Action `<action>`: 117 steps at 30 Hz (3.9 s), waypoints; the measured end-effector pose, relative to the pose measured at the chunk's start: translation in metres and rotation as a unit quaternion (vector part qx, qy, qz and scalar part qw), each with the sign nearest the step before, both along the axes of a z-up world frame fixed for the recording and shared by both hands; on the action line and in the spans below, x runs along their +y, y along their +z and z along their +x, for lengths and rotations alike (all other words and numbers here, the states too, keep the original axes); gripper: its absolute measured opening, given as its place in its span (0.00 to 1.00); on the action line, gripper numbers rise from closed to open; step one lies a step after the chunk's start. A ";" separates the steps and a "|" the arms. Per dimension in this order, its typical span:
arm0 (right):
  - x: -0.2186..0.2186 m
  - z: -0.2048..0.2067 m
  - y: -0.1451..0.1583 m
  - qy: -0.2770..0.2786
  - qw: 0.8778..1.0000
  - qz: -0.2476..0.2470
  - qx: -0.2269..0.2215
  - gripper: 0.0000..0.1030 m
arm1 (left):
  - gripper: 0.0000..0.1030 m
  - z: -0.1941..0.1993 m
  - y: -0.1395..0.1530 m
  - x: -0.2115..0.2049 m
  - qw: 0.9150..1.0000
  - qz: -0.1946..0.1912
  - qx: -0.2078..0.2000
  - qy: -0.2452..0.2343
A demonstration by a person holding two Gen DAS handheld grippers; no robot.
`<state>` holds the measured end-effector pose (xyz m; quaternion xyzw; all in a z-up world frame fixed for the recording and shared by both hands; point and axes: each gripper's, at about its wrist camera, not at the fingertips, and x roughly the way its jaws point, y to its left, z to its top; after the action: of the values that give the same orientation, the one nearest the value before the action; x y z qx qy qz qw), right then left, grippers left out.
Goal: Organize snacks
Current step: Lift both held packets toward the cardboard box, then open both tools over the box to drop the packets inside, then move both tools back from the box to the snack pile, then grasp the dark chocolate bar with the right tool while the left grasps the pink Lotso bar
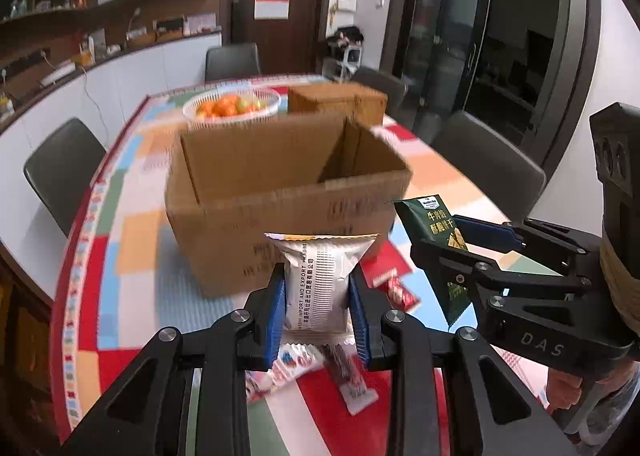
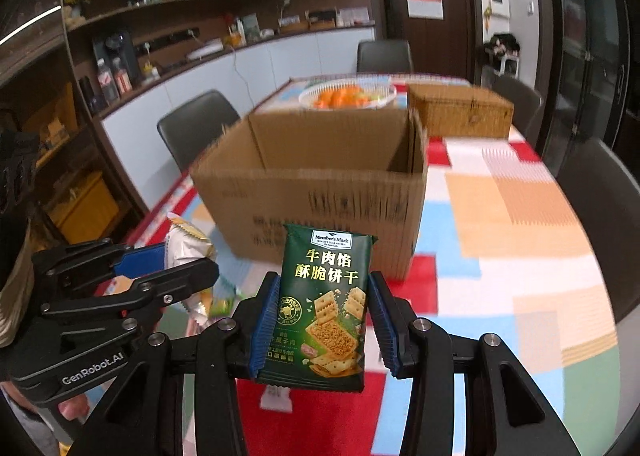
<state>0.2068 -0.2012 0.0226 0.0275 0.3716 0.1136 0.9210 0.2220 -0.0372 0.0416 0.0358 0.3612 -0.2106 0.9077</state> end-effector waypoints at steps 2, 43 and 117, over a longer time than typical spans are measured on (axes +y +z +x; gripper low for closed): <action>-0.001 0.004 0.012 -0.001 1.000 -0.001 -0.016 0.44 | 0.28 0.003 0.010 0.000 1.000 0.000 -0.013 0.004; 0.001 0.113 0.046 -0.014 0.998 -0.044 -0.051 0.60 | 0.60 0.077 0.037 0.014 0.992 0.080 -0.071 0.073; 0.059 0.024 -0.137 0.018 0.983 -0.027 0.181 0.45 | 0.42 0.020 -0.152 0.023 0.978 0.103 0.163 -0.082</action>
<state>0.2309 -0.1423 -0.1141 0.0155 0.5354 0.1134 0.8368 0.2425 -0.0139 -0.1104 0.1235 0.5197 -0.2493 0.8077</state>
